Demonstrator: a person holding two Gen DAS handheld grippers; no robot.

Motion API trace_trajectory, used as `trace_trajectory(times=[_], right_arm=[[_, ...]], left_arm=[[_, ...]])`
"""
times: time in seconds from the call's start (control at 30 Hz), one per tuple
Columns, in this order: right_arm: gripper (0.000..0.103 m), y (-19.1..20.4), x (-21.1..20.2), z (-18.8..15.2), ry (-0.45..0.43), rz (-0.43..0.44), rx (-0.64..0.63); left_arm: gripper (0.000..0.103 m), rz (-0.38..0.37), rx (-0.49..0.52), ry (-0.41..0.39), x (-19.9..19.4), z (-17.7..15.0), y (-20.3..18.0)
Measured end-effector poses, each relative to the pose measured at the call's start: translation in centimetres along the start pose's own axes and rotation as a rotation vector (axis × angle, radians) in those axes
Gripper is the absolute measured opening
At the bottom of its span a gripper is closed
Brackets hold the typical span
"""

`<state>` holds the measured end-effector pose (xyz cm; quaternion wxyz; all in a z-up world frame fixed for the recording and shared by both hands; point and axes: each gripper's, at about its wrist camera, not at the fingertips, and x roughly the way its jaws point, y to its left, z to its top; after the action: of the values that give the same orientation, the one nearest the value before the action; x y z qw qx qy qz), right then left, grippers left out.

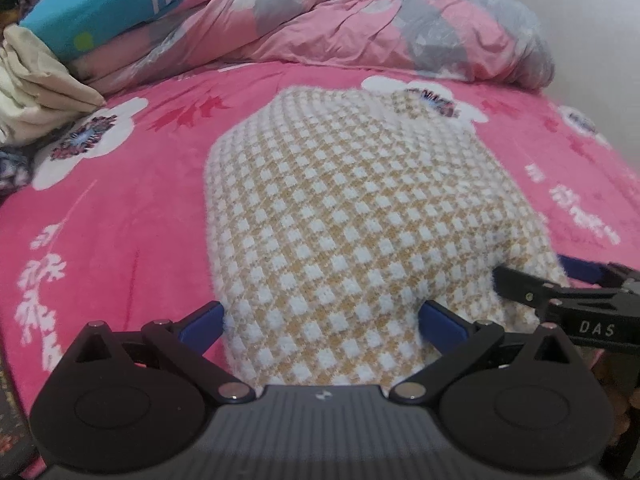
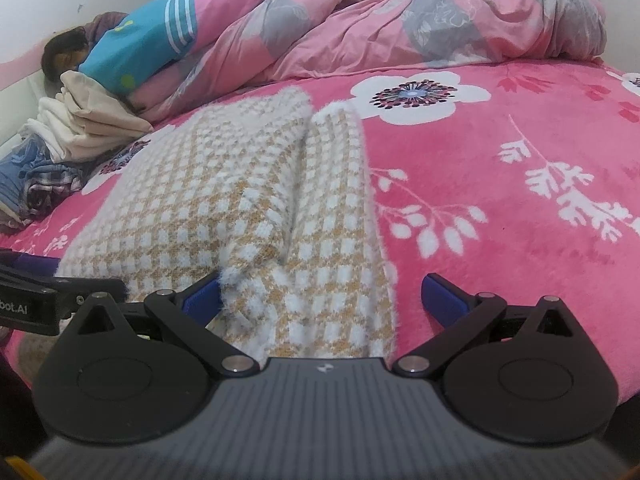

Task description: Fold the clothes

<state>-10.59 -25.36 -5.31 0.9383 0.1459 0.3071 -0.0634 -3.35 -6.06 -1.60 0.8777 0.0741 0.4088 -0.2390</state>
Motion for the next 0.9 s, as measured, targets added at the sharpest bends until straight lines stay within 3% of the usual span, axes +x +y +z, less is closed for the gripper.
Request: trace_trajectory(times=[0.2,0.53,0.67,0.77,0.9], right_arm=[[0.102,-0.4,0.2,1.0,0.052,0.053,0.026],[0.102,-4.3,1.8,2.9,0.207,0.381,0.291],[0.101,-6.9,3.7,3.2,0.265,0.517,0.428],[0.095,-7.4,5.9,4.1,0.294,0.590,0.462],[0.095,-6.4,9.5,5.5,0.336,0.677,0.444]], left_arm=[[0.103,-0.191,-0.160,-0.072,0.0,-0.5,4.4],[0.103,-0.568,-0.400,0.020,4.9,-1.3,10.3],[0.103,-0.620,-0.418,0.044,6.6,-0.5,10.7],[0.103,-0.641,-0.417,0.055,7.4,0.0,10.5],[0.103,-0.655,-0.432,0.056,8.2,0.7,10.5]])
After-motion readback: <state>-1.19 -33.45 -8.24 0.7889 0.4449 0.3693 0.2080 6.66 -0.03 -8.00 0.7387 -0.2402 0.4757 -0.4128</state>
